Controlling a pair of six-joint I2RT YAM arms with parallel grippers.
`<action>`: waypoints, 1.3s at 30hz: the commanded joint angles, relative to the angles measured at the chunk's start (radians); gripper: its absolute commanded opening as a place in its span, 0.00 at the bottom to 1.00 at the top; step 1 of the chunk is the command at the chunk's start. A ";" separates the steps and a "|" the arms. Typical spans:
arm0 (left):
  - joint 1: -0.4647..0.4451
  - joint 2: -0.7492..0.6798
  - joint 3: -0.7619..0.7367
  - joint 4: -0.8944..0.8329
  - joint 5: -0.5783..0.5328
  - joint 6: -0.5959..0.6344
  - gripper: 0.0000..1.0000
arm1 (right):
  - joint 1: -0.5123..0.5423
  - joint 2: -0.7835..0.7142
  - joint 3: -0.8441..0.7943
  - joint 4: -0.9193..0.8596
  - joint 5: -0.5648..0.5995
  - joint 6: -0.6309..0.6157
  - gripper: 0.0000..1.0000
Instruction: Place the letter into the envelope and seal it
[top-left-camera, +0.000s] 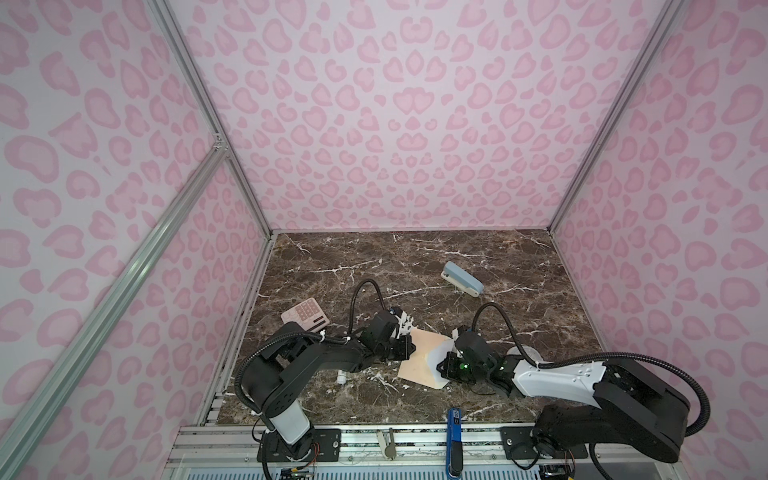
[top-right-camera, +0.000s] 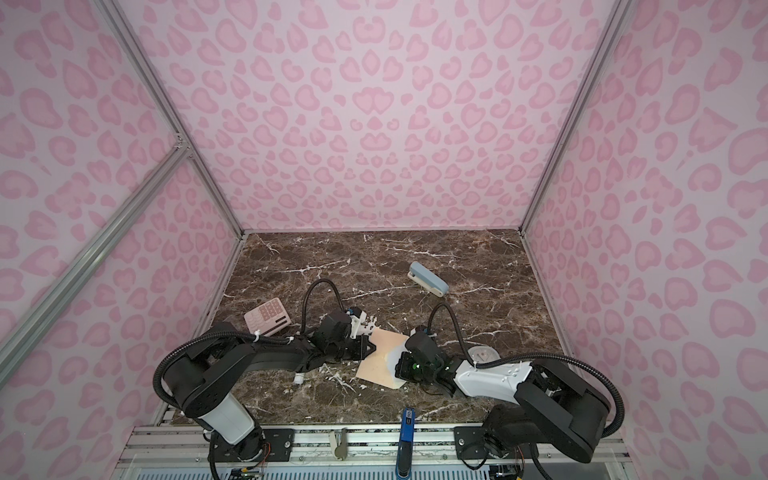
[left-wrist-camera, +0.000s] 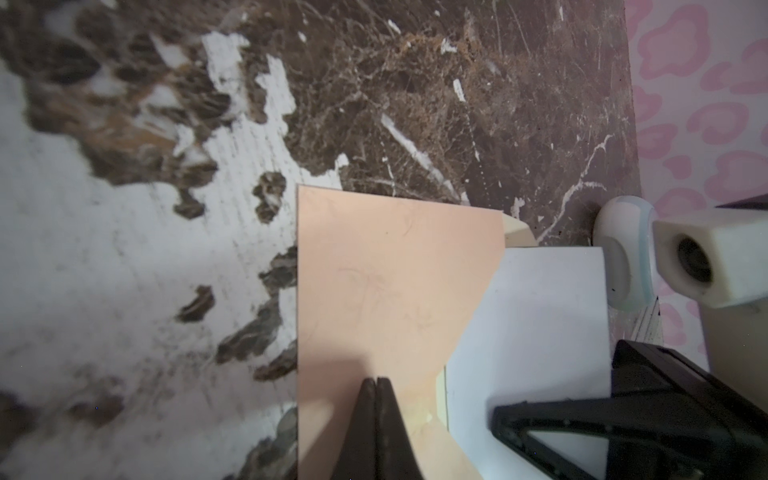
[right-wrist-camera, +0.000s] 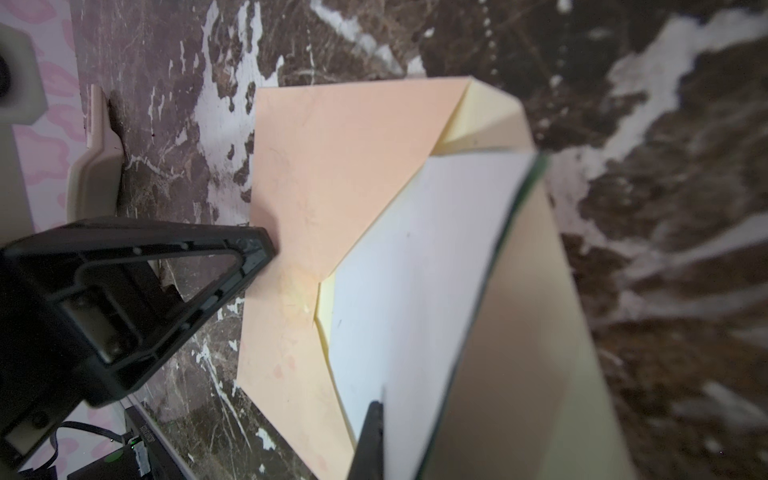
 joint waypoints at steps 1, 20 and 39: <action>0.001 0.005 -0.010 -0.137 -0.021 0.007 0.04 | 0.003 0.012 -0.006 0.012 -0.009 0.005 0.03; 0.001 -0.001 -0.005 -0.151 -0.027 0.011 0.04 | -0.048 -0.107 -0.023 -0.111 -0.021 -0.040 0.50; 0.002 -0.007 -0.007 -0.154 -0.027 0.012 0.04 | -0.077 -0.079 -0.041 -0.056 -0.044 -0.036 0.25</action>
